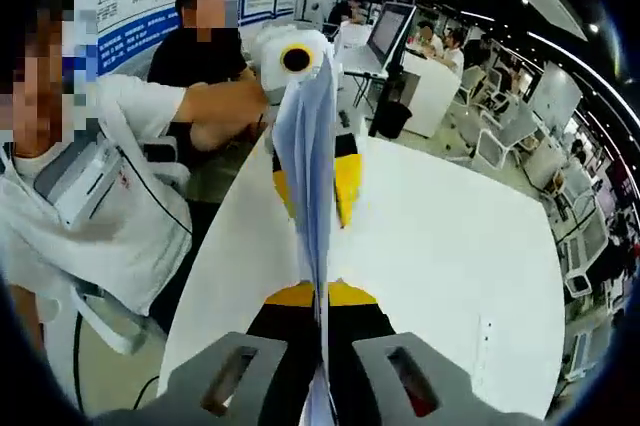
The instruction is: Organize the stack of printing papers by aligning and flattening the scattered papers on the table
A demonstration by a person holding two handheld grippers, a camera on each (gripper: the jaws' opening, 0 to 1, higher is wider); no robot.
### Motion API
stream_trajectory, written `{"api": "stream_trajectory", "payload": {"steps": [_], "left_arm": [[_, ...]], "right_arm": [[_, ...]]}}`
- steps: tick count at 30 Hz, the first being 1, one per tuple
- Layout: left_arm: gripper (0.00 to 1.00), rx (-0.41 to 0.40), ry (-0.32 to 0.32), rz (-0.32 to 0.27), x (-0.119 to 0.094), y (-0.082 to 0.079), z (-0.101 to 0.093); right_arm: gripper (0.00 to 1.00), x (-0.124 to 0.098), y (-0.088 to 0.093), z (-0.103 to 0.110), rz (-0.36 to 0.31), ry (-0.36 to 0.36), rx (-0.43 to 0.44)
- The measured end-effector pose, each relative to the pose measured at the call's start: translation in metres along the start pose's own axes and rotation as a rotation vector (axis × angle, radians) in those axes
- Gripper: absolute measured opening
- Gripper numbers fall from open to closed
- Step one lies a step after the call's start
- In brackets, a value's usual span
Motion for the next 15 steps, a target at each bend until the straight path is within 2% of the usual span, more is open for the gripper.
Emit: {"api": "stream_trajectory", "payload": {"steps": [1, 3, 5, 6, 7, 8, 11, 12, 15], "left_arm": [[0.06, -0.051, -0.029, -0.016, -0.001, 0.004, 0.003], [0.05, -0.016, -0.032, -0.035, -0.004, 0.006, 0.004], [0.05, -0.065, -0.046, -0.057, -0.01, 0.002, 0.008], [0.05, -0.063, -0.046, -0.059, -0.013, 0.001, 0.009], [0.05, -0.054, -0.046, -0.066, -0.017, -0.001, 0.01], [0.05, -0.05, -0.058, -0.085, -0.024, -0.007, 0.012], [0.05, -0.042, -0.067, -0.135, -0.042, -0.026, 0.016], [0.05, -0.046, -0.065, -0.15, -0.047, -0.033, 0.016], [0.05, -0.031, -0.065, -0.18, -0.06, -0.049, 0.015]], "right_arm": [[0.0, 0.001, 0.002, -0.002, -0.002, 0.025, 0.019], [0.02, 0.0, 0.003, -0.002, -0.093, 0.06, 0.048], [0.14, -0.009, 0.002, -0.002, -0.209, 0.094, 0.077], [0.26, -0.019, 0.003, -0.004, -0.266, 0.162, 0.064], [0.34, -0.031, 0.007, -0.007, -0.317, 0.238, 0.07], [0.41, -0.05, 0.012, -0.008, -0.382, 0.324, 0.038], [0.59, -0.09, 0.033, -0.002, -0.566, 0.518, 0.031], [0.68, -0.103, 0.042, 0.003, -0.643, 0.582, 0.051], [0.81, -0.123, 0.071, 0.022, -0.898, 0.7, 0.133]]}}
Point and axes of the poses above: the point that each gripper's makers call its tool centre point, and the gripper's own axes: x roughly forward along the fingers, z roughly to its left, y roughly out of its underside, the point moved 6 cm from there along -x, roughly backward along the fingers, and after that the axes turned 12 degrees about -x, right-handed, at the moved point
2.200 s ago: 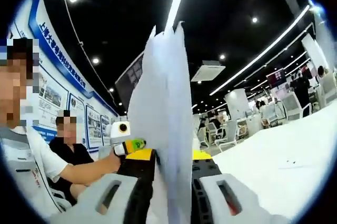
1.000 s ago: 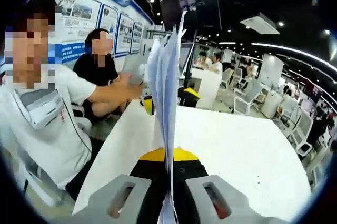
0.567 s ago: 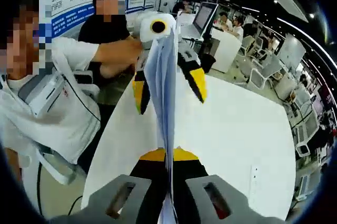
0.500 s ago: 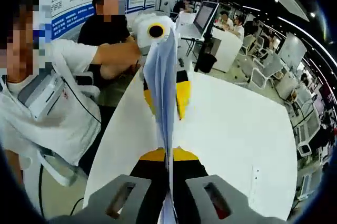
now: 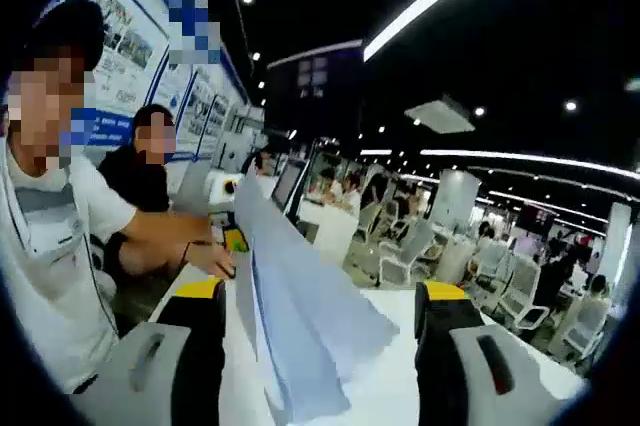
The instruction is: Organize the stack of printing papers by aligning and flattening the scattered papers on the table
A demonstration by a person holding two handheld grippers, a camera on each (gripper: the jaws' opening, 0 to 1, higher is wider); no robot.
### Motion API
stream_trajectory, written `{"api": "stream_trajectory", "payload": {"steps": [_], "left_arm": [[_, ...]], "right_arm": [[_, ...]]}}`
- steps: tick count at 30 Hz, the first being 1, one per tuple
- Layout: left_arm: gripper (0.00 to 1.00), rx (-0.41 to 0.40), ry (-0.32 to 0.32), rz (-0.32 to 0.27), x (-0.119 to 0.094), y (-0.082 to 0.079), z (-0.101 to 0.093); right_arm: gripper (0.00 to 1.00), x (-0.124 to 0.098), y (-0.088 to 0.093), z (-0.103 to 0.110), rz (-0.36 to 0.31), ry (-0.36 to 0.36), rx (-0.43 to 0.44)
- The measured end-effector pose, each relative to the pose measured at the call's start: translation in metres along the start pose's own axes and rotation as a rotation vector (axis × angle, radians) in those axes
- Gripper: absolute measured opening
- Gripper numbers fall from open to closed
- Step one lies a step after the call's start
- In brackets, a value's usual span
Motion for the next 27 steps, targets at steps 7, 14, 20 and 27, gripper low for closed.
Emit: {"api": "stream_trajectory", "payload": {"steps": [7, 14, 20, 27], "left_arm": [[0.05, -0.049, 0.074, -0.054, -0.002, -0.013, -0.014], [0.05, -0.226, 0.167, -0.037, 0.005, 0.007, -0.025], [0.06, -0.253, 0.105, -0.034, 0.003, 0.03, -0.01], [0.06, -0.099, -0.112, 0.02, 0.018, 0.075, 0.011]], "right_arm": [[0.84, 0.001, 0.07, 0.035, -0.103, 0.034, 0.111], [0.54, 0.043, 0.085, 0.073, -0.302, -0.2, 0.256], [0.0, 0.035, 0.098, 0.083, -0.296, -0.246, 0.225], [0.0, 0.03, 0.126, 0.065, -0.044, 0.023, 0.103]]}}
Point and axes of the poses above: the point that each gripper's makers call its tool centre point, and the gripper's own axes: x roughly forward along the fingers, z roughly to its left, y roughly out of its underside, the point moved 6 cm from there along -x, roughly backward along the fingers, and after that the axes turned 12 degrees about -x, right-handed, at the moved point
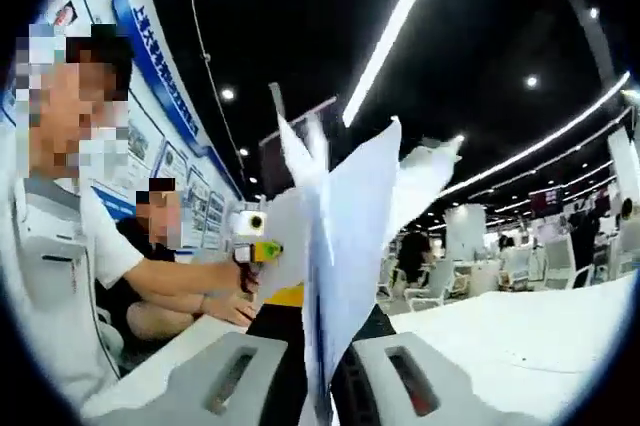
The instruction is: Organize the stack of printing papers by aligning and flattening the scattered papers on the table
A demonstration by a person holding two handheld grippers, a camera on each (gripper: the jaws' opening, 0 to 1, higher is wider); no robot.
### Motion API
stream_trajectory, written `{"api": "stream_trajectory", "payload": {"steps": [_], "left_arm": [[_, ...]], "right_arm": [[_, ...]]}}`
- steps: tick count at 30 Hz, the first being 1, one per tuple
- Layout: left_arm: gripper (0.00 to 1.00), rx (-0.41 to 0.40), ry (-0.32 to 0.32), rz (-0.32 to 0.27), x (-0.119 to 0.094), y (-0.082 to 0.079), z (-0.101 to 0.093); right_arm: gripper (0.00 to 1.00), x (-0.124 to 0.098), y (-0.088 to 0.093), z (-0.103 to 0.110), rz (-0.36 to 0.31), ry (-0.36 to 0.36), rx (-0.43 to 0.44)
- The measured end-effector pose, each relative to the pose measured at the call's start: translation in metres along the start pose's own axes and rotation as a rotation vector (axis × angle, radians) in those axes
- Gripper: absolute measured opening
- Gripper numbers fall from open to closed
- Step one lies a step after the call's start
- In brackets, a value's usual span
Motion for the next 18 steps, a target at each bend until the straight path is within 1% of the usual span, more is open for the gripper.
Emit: {"api": "stream_trajectory", "payload": {"steps": [1, 2, 3, 4, 5, 6, 7, 8, 9, 10, 11, 12, 13, 14, 15, 16, 17, 18], "left_arm": [[0.06, -0.012, 0.019, -0.004, 0.004, 0.005, -0.003], [0.06, -0.018, 0.006, -0.002, 0.006, 0.01, 0.0], [0.06, -0.025, 0.011, -0.004, 0.006, 0.014, 0.001], [0.06, -0.047, 0.034, -0.006, 0.006, 0.018, 0.001], [0.06, -0.079, 0.053, 0.006, 0.003, 0.023, 0.001], [0.06, -0.119, 0.095, 0.014, 0.0, 0.028, -0.001], [0.06, -0.168, 0.151, 0.028, -0.003, 0.034, -0.005], [0.06, -0.204, 0.191, 0.037, -0.006, 0.039, -0.008], [0.06, -0.229, 0.204, 0.045, -0.008, 0.045, -0.01], [0.06, -0.277, 0.254, 0.06, -0.009, 0.05, -0.016], [0.06, -0.326, 0.291, 0.073, -0.01, 0.054, -0.02], [0.06, -0.336, 0.296, 0.08, -0.009, 0.057, -0.021], [0.06, -0.309, 0.29, 0.084, -0.008, 0.06, -0.023], [0.06, -0.313, 0.3, 0.067, -0.008, 0.06, -0.025], [0.06, -0.286, 0.294, 0.056, -0.008, 0.058, -0.025], [0.08, -0.246, 0.279, 0.048, -0.008, 0.057, -0.024], [0.15, -0.201, 0.243, 0.03, -0.008, 0.054, -0.019], [0.24, -0.221, 0.236, 0.004, -0.008, 0.049, -0.018]], "right_arm": [[0.0, -0.001, 0.002, -0.001, 0.001, 0.016, -0.01], [0.0, -0.002, 0.003, -0.003, 0.006, 0.04, -0.011], [0.0, -0.006, 0.007, -0.001, -0.003, 0.029, 0.0], [0.0, -0.01, 0.01, 0.002, -0.026, 0.007, 0.028], [0.0, -0.015, 0.015, 0.004, -0.03, -0.011, 0.073], [0.09, -0.019, 0.021, 0.008, -0.029, -0.034, 0.117], [0.19, -0.023, 0.025, 0.014, -0.035, -0.076, 0.156], [0.26, -0.026, 0.029, 0.021, -0.037, -0.129, 0.177], [0.27, -0.029, 0.032, 0.025, -0.032, -0.15, 0.174], [0.26, -0.03, 0.031, 0.029, -0.047, -0.182, 0.136], [0.27, -0.03, 0.028, 0.033, -0.084, -0.21, 0.135], [0.31, -0.029, 0.025, 0.034, -0.115, -0.216, 0.161], [0.31, -0.029, 0.022, 0.032, -0.135, -0.217, 0.177], [0.26, -0.028, 0.018, 0.033, -0.16, -0.227, 0.167], [0.08, -0.028, 0.018, 0.031, -0.151, -0.236, 0.11], [0.0, -0.028, 0.018, 0.029, -0.139, -0.23, 0.07], [0.0, -0.026, 0.016, 0.029, -0.132, -0.22, 0.066], [0.0, -0.025, 0.015, 0.027, -0.128, -0.213, 0.068]]}}
Point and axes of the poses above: the point that each gripper's makers call its tool centre point, and the gripper's own axes: x roughly forward along the fingers, z roughly to its left, y roughly out of its underside, the point moved 6 cm from there along -x, roughly backward along the fingers, and after that the axes turned 12 degrees about -x, right-handed, at the moved point
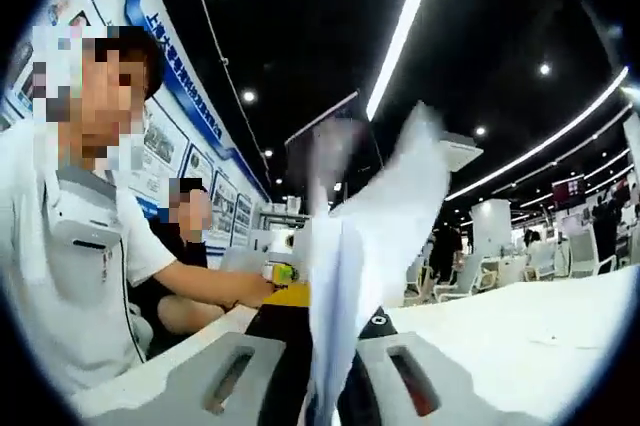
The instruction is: Organize the stack of printing papers by aligning and flattening the scattered papers on the table
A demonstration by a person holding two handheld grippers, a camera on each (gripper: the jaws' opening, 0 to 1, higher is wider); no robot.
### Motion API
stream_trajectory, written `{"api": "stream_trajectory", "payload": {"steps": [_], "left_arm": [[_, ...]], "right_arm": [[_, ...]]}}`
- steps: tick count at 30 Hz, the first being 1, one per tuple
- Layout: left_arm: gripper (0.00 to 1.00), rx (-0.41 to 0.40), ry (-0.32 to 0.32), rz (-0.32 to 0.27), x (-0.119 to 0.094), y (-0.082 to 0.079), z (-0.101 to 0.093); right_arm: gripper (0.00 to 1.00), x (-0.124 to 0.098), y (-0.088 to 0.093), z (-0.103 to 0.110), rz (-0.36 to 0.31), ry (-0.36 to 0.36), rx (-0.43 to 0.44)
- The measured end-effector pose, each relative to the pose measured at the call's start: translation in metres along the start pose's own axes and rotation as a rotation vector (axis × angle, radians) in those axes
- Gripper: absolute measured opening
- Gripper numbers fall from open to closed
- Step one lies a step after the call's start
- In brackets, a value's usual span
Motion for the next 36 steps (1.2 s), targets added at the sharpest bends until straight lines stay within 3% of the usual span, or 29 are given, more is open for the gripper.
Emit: {"api": "stream_trajectory", "payload": {"steps": [1, 3, 5, 7, 8, 9, 10, 11, 12, 14, 18, 20, 24, 25, 27, 29, 30, 31, 33, 34, 36], "left_arm": [[0.3, 0.01, -0.002, -0.019, 0.0, -0.006, -0.001], [0.29, 0.093, -0.024, -0.063, -0.001, -0.02, -0.001], [0.29, 0.112, -0.053, -0.08, -0.001, -0.028, -0.001], [0.27, 0.117, -0.041, -0.108, -0.003, -0.034, -0.002], [0.26, 0.119, -0.042, -0.107, -0.003, -0.034, -0.001], [0.24, 0.122, -0.047, -0.108, -0.003, -0.034, 0.0], [0.12, 0.127, -0.048, -0.105, -0.003, -0.033, 0.0], [0.07, 0.144, -0.046, -0.091, -0.004, -0.032, 0.001], [0.06, 0.142, -0.064, -0.099, -0.002, -0.032, 0.003], [0.06, 0.188, -0.073, -0.088, -0.001, -0.032, 0.002], [0.06, 0.3, -0.222, -0.054, 0.006, -0.039, 0.009], [0.06, 0.404, -0.31, -0.038, 0.011, -0.047, 0.01], [0.06, 0.473, -0.46, -0.029, 0.021, -0.062, 0.011], [0.06, 0.494, -0.479, 0.009, 0.024, -0.058, 0.012], [0.08, 0.468, -0.48, -0.014, 0.023, -0.046, 0.015], [0.09, 0.436, -0.465, -0.021, 0.016, -0.03, 0.019], [0.1, 0.406, -0.467, -0.05, 0.012, -0.024, 0.019], [0.13, 0.385, -0.467, -0.074, 0.009, -0.022, 0.019], [0.2, 0.342, -0.479, -0.064, -0.002, -0.01, 0.022], [0.2, 0.327, -0.476, -0.064, -0.006, -0.006, 0.025], [0.19, 0.297, -0.495, -0.058, -0.011, -0.003, 0.031]], "right_arm": [[0.0, 0.0, -0.002, -0.002, 0.003, 0.001, 0.003], [0.0, 0.002, -0.005, 0.0, 0.006, -0.007, -0.007], [0.02, 0.004, -0.005, 0.004, 0.02, -0.013, -0.02], [0.24, 0.004, -0.004, 0.005, 0.002, 0.002, 0.038], [0.3, 0.003, -0.001, 0.006, 0.025, -0.007, 0.07], [0.27, 0.003, 0.002, 0.005, 0.036, -0.005, 0.049], [0.22, 0.001, 0.005, 0.005, 0.057, -0.002, 0.015], [0.18, 0.0, 0.007, 0.006, 0.068, 0.003, 0.001], [0.15, 0.0, 0.009, 0.007, 0.076, 0.0, 0.004], [0.0, 0.0, 0.009, 0.008, 0.082, 0.009, -0.036], [0.0, 0.003, 0.011, -0.006, 0.142, 0.116, -0.058], [0.0, 0.006, 0.008, -0.009, 0.163, 0.157, -0.087], [0.0, 0.011, 0.001, -0.023, 0.198, 0.313, -0.061], [0.0, 0.015, 0.001, -0.017, 0.19, 0.299, -0.052], [0.0, 0.013, 0.011, -0.017, 0.202, 0.353, -0.134], [0.1, 0.01, 0.025, -0.012, 0.173, 0.349, -0.115], [0.11, 0.01, 0.033, -0.009, 0.185, 0.329, -0.049], [0.1, 0.009, 0.037, -0.007, 0.205, 0.314, -0.022], [0.06, 0.009, 0.04, -0.011, 0.217, 0.316, -0.06], [0.0, 0.008, 0.038, -0.014, 0.214, 0.316, -0.055], [0.0, 0.009, 0.035, -0.015, 0.199, 0.319, -0.007]]}}
Point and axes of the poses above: the point that each gripper's makers call its tool centre point, and the gripper's own axes: x roughly forward along the fingers, z roughly to its left, y roughly out of its underside, the point moved 6 cm from there along -x, roughly backward along the fingers, and after that the axes turned 12 degrees about -x, right-handed, at the moved point
